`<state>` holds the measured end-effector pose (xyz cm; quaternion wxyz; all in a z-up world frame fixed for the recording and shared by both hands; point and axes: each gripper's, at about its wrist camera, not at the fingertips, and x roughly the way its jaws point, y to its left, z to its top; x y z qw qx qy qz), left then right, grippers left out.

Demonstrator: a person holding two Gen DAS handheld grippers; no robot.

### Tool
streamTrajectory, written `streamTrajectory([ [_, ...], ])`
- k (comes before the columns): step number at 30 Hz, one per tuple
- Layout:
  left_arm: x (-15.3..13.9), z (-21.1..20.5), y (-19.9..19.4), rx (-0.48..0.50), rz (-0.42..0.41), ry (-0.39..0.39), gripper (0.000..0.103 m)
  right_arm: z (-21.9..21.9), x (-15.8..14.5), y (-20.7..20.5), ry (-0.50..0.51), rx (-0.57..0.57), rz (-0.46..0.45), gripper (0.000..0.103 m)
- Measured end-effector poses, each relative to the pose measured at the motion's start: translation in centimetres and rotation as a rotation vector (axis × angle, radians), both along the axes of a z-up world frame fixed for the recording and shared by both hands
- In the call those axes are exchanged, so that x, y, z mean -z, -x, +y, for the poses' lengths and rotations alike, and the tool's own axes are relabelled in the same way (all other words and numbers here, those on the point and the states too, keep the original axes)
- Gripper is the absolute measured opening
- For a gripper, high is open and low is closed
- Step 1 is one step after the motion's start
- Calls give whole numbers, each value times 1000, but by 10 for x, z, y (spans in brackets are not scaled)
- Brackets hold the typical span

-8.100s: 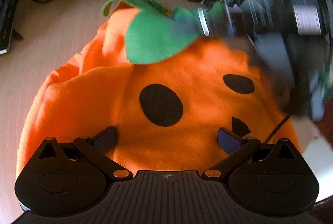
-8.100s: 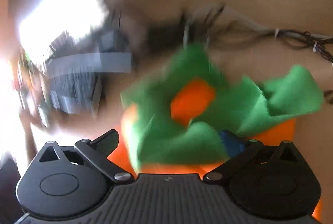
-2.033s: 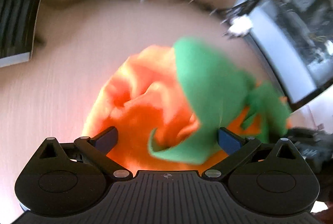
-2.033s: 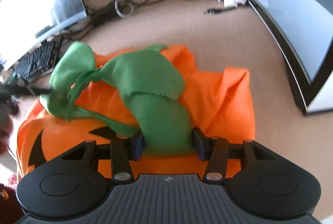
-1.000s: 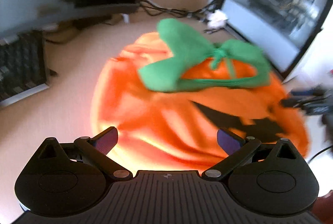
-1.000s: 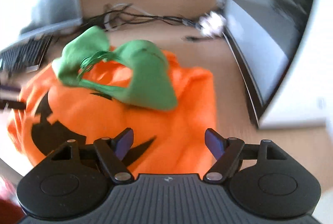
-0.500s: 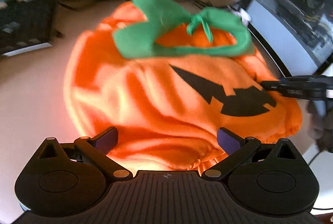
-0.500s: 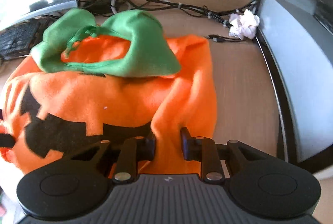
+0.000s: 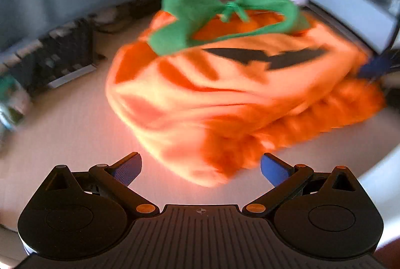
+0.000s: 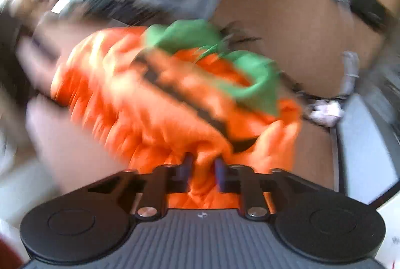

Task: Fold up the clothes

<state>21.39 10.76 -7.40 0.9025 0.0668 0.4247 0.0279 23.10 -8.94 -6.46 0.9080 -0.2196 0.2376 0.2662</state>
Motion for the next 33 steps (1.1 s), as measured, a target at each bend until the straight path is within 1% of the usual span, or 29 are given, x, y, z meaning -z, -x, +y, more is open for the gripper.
streamTrajectory([
  [1,-1,4,-3,-51,-20,-39,103,-4,-10,-1,-24,25,-19,16],
  [2,-5,15,-6,-114,-33,-8,103,-8,-18,-1,-27,38,-40,16],
  [3,-10,28,-8,-181,-43,46,103,-11,-22,-1,-17,49,-54,17],
  [4,-14,38,-10,-237,-51,88,103,-13,-17,-3,4,64,-47,18],
  [5,-18,45,-9,-277,-60,104,103,-15,-8,-4,26,82,-27,22],
  [6,-18,46,-9,-275,-60,101,103,-17,0,-6,47,100,-7,23],
  [7,-16,44,-10,-261,-55,93,103,-19,5,-4,45,111,14,23],
  [9,-14,42,-11,-231,-46,79,103,-22,9,7,-9,107,47,25],
  [10,-12,41,-12,-216,-42,72,103,-21,7,15,-48,83,51,38],
  [11,-11,39,-12,-202,-38,64,103,-21,6,24,-87,58,55,60],
  [12,-10,38,-13,-187,-33,57,103,-17,6,30,-97,29,54,67],
  [13,-9,37,-13,-172,-29,50,103,-8,8,36,-69,-5,43,70],
  [15,-6,32,-23,-145,-24,26,103,15,21,39,27,-51,2,70],
  [16,-4,31,-28,-136,-21,7,103,25,28,38,65,-52,-19,70],
  [18,1,31,-39,-122,-14,-37,103,33,35,28,78,3,-53,66],
  [19,1,35,-44,-139,-19,-55,103,29,32,23,65,54,-71,62],
  [20,-4,43,-45,-173,-37,-53,103,23,26,17,49,109,-92,59],
  [22,-25,65,-34,-236,-117,22,103,8,14,9,25,215,-137,59],
  [24,-40,82,-22,-267,-179,81,103,-10,3,5,34,277,-168,59],
  [25,-41,87,-17,-271,-177,96,103,-17,3,5,45,284,-167,59],
  [27,-28,87,-12,-238,-106,121,103,-25,7,5,81,289,-166,60],
  [29,-11,76,-3,-173,-23,143,103,-33,12,6,117,294,-164,60],
  [30,-3,70,1,-139,19,154,103,-37,14,5,121,298,-144,61],
  [31,6,64,6,-105,60,165,103,-40,14,4,105,286,-91,63],
  [33,8,52,18,-10,100,190,103,-43,13,11,71,193,3,64],
])
